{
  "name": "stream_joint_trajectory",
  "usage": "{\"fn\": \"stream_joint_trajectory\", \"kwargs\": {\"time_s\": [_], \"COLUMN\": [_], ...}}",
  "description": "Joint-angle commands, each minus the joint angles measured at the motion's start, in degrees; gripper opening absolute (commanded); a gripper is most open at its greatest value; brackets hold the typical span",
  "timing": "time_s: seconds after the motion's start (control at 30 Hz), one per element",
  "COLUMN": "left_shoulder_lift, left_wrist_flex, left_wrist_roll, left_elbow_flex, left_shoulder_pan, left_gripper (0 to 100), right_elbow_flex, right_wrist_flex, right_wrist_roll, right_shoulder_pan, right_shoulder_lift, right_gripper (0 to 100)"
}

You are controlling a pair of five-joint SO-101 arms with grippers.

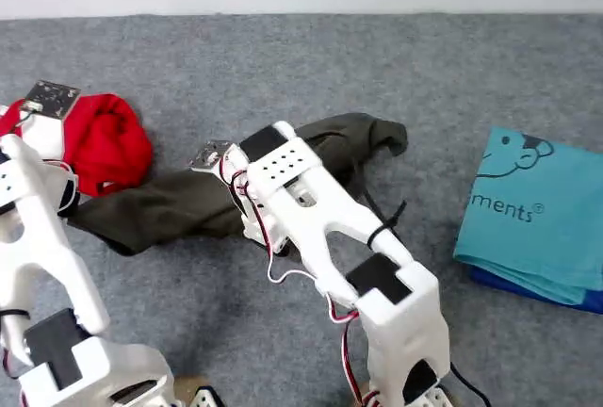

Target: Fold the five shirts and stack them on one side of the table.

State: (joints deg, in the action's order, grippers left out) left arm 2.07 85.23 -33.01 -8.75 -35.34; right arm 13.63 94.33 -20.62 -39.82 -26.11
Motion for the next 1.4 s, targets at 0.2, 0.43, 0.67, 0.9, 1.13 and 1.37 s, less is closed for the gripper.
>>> {"fn": "stream_joint_trajectory", "kwargs": {"time_s": [0.2,0.43,0.67,0.9,1.13,1.37], "left_shoulder_lift": [0.0,0.0,0.0,0.5,0.6,0.6], "left_wrist_flex": [-0.9,-0.9,-0.7,-0.6,6.2,15.6], "left_wrist_roll": [0.5,0.5,0.5,0.5,0.4,-2.4], "left_elbow_flex": [0.4,0.4,0.3,-1.1,2.3,8.7], "left_shoulder_pan": [-0.5,-0.5,-0.4,-0.1,-0.1,2.4], "left_gripper": [1,1,1,1,1,1], "right_elbow_flex": [0.3,0.3,0.3,0.3,0.1,-0.1], "right_wrist_flex": [-4.4,-5.8,-5.0,2.4,8.6,8.7], "right_wrist_roll": [0.7,0.7,0.4,-2.9,-8.5,-12.2], "right_shoulder_pan": [-1.3,-1.1,1.8,6.8,16.7,27.2], "right_shoulder_lift": [-6.8,-13.3,-14.1,-3.6,17.3,37.1], "right_gripper": [22.3,21.7,1.4,1.1,1.0,1.0]}}
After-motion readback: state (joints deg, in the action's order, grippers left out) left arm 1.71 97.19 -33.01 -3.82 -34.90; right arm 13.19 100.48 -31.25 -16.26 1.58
